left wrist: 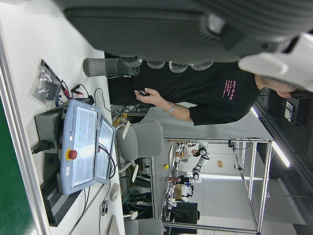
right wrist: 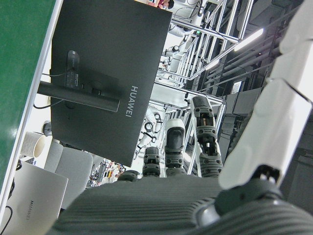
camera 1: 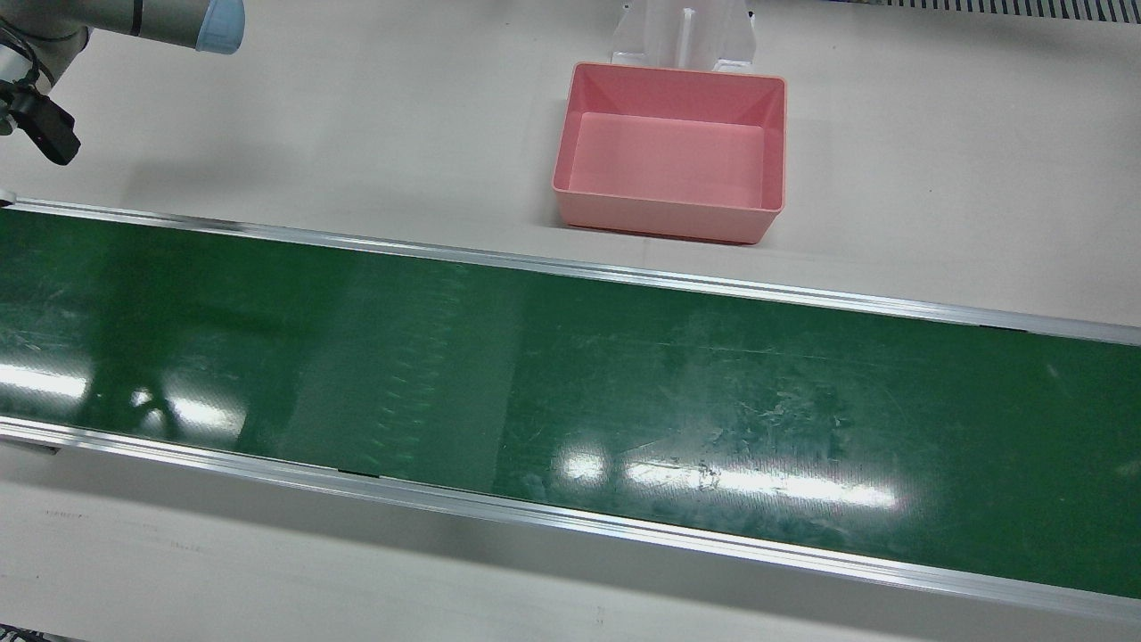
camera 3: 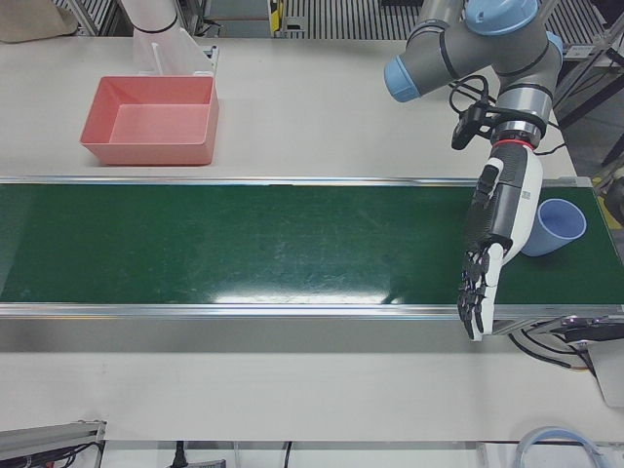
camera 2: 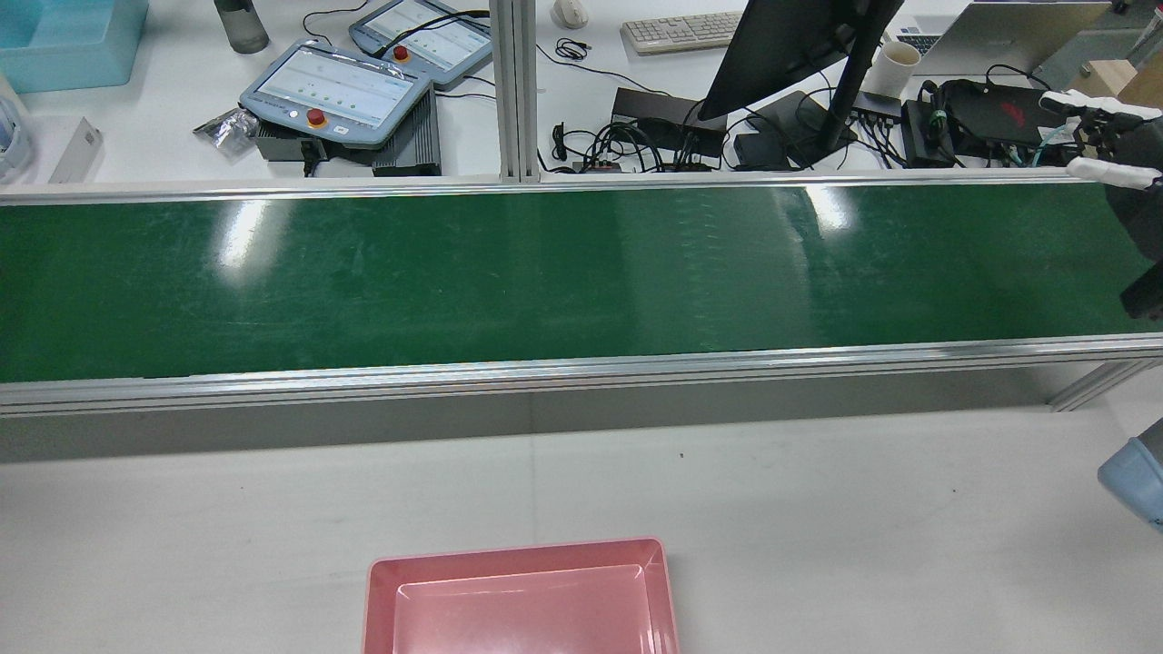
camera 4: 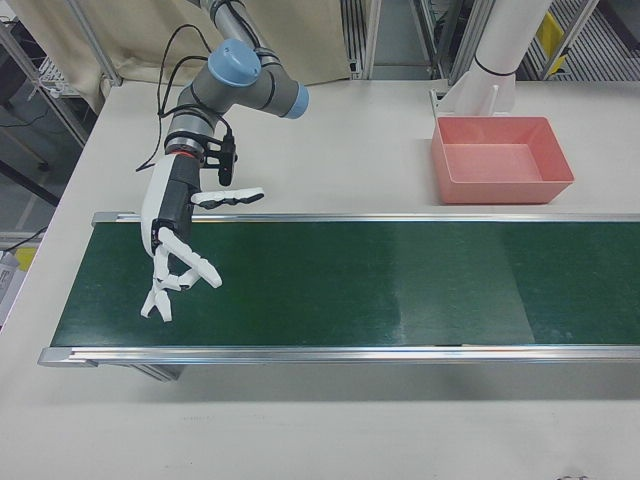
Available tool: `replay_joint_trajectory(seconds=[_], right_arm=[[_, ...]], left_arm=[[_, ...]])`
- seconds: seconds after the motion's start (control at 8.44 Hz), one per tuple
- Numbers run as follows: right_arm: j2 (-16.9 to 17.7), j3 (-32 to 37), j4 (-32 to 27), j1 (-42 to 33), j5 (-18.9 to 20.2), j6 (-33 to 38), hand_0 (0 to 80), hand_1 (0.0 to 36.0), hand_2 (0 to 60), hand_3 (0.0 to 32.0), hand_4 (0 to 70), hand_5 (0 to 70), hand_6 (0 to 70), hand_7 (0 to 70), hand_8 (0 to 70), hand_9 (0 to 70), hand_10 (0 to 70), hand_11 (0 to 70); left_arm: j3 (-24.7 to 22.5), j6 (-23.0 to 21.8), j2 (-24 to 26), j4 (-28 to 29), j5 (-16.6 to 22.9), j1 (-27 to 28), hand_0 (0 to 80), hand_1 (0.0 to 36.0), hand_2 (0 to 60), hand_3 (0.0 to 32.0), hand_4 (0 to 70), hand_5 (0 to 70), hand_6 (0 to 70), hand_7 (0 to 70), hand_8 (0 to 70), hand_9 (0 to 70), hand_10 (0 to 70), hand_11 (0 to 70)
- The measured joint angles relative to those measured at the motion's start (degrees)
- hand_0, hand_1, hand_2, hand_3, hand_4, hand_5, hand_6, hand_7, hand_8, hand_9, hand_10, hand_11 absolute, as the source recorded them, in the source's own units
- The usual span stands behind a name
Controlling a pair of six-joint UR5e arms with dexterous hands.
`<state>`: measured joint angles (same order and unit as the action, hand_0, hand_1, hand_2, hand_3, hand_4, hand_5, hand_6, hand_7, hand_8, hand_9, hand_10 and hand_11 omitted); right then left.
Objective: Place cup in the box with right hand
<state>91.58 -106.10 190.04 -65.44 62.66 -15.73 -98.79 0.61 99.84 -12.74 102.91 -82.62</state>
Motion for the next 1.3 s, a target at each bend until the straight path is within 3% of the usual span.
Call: replay_joint_trajectory(seconds=[0.12,0.36,0.47,0.59,0.71,0.95,1.07,1.19,1.3], right_arm=[[0.0,0.0,0.0,0.0,0.1,0.0,47.7,5.6,0.0,0.0,30.0,2.5,14.4,70.0,3.4,17.4,0.9,2.2],[0.0,0.1,0.0,0.0,0.1,0.0,46.0,8.2,8.5,0.0,26.2,2.5,14.3,70.0,3.3,17.3,0.8,2.1],[0.0,0.1,0.0,0.0,0.2,0.0,46.9,6.3,2.9,0.0,28.5,2.4,14.3,70.0,3.2,17.2,0.9,2.1],[0.0,0.1,0.0,0.0,0.2,0.0,44.6,9.9,14.4,0.0,23.7,2.4,14.3,70.0,3.5,17.5,0.8,2.1],[0.0,0.1,0.0,0.0,0.2,0.0,45.7,8.1,8.8,0.0,25.9,2.4,14.3,70.0,3.6,17.7,0.7,1.9],[0.0,0.1,0.0,0.0,0.2,0.0,46.7,6.3,2.9,0.0,28.2,2.4,14.3,70.0,3.5,17.6,0.6,1.8],[0.0,0.1,0.0,0.0,0.2,0.0,46.7,6.3,2.9,0.0,28.0,2.4,14.2,70.0,3.4,17.4,0.6,1.7],[0.0,0.1,0.0,0.0,0.2,0.0,44.2,9.9,14.9,0.0,23.0,2.4,14.3,70.0,3.5,17.6,0.6,1.7],[0.0,0.1,0.0,0.0,0.2,0.0,44.6,8.9,12.0,0.0,23.9,2.4,14.4,70.0,3.5,17.7,0.6,1.7]], left_arm=[[0.0,0.0,0.0,0.0,0.0,0.0,0.0,0.0,0.0,0.0,0.0,0.0,0.0,0.0,0.0,0.0,0.0,0.0],[0.0,0.0,0.0,0.0,0.0,0.0,0.0,0.0,0.0,0.0,0.0,0.0,0.0,0.0,0.0,0.0,0.0,0.0],[0.0,0.0,0.0,0.0,-0.1,0.0,0.0,0.0,0.0,0.0,0.0,0.0,0.0,0.0,0.0,0.0,0.0,0.0],[0.0,0.0,0.0,0.0,0.0,0.0,0.0,0.0,0.0,0.0,0.0,0.0,0.0,0.0,0.0,0.0,0.0,0.0],[0.0,0.0,0.0,0.0,0.0,0.0,0.0,0.0,0.0,0.0,0.0,0.0,0.0,0.0,0.0,0.0,0.0,0.0],[0.0,0.0,0.0,0.0,-0.1,0.0,0.0,0.0,0.0,0.0,0.0,0.0,0.0,0.0,0.0,0.0,0.0,0.0],[0.0,0.0,0.0,0.0,-0.1,0.0,0.0,0.0,0.0,0.0,0.0,0.0,0.0,0.0,0.0,0.0,0.0,0.0],[0.0,0.0,0.0,0.0,-0.1,0.0,0.0,0.0,0.0,0.0,0.0,0.0,0.0,0.0,0.0,0.0,0.0,0.0],[0.0,0.0,0.0,0.0,-0.1,0.0,0.0,0.0,0.0,0.0,0.0,0.0,0.0,0.0,0.0,0.0,0.0,0.0]])
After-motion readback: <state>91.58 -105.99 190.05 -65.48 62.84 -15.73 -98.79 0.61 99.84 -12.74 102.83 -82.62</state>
